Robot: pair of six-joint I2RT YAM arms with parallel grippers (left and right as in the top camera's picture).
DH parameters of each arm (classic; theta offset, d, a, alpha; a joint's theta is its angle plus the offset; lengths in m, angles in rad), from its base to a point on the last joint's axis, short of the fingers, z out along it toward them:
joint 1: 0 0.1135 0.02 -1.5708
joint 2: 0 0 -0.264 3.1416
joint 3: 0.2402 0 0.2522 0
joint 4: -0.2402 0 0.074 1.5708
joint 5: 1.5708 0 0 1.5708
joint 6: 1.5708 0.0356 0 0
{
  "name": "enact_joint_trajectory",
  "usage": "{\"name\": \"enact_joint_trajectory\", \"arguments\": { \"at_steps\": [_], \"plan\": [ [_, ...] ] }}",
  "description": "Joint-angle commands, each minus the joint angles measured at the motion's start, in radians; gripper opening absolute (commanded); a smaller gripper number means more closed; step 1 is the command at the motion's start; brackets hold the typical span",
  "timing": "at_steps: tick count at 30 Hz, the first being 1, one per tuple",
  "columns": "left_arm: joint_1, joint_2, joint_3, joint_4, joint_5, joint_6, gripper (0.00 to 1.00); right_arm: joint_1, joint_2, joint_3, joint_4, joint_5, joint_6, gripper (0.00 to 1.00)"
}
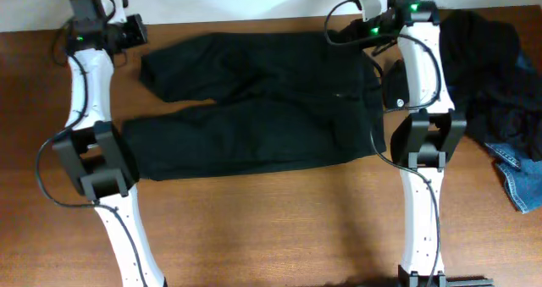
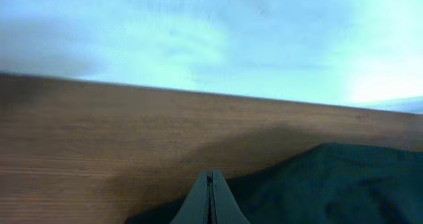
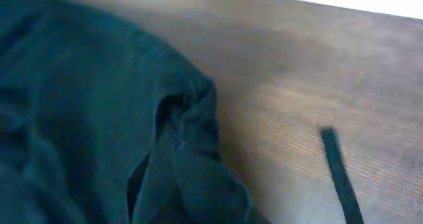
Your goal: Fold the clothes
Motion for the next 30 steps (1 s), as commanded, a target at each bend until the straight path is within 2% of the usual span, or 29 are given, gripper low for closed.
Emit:
{"name": "enact_joint_trajectory", "arguments": {
  "at_steps": [1, 11, 12, 14, 16, 18, 26, 30],
  "plan": [
    [0.003, -0.1, 0.013, -0.05, 0.004, 0.057, 0.0, 0.003, -0.076, 0.051, -0.097, -0.106, -0.117, 0.07],
    [0.0, -0.113, 0.006, -0.255, 0.015, 0.051, 0.01, 0.016, -0.088, 0.06, -0.182, -0.116, -0.127, 0.04],
    [0.0, -0.111, 0.006, -0.275, 0.021, 0.043, 0.08, 0.019, -0.088, 0.06, -0.182, -0.116, -0.127, 0.04],
    [0.0, -0.111, 0.006, -0.333, 0.043, 0.016, 0.62, 0.025, -0.088, 0.06, -0.182, -0.116, -0.13, 0.04],
    [0.001, -0.111, 0.006, -0.359, 0.042, -0.003, 0.74, 0.027, -0.088, 0.06, -0.182, -0.116, -0.146, 0.04],
    [0.0, -0.11, 0.006, -0.368, 0.042, -0.024, 0.78, 0.028, -0.088, 0.06, -0.182, -0.116, -0.146, 0.04],
    [-0.015, -0.058, 0.005, -0.368, 0.043, -0.105, 0.77, 0.028, -0.088, 0.06, -0.182, -0.115, -0.148, 0.04],
    [-0.016, 0.003, 0.005, -0.346, 0.088, -0.109, 0.75, 0.027, -0.088, 0.06, -0.182, -0.115, -0.148, 0.04]
  ]
}}
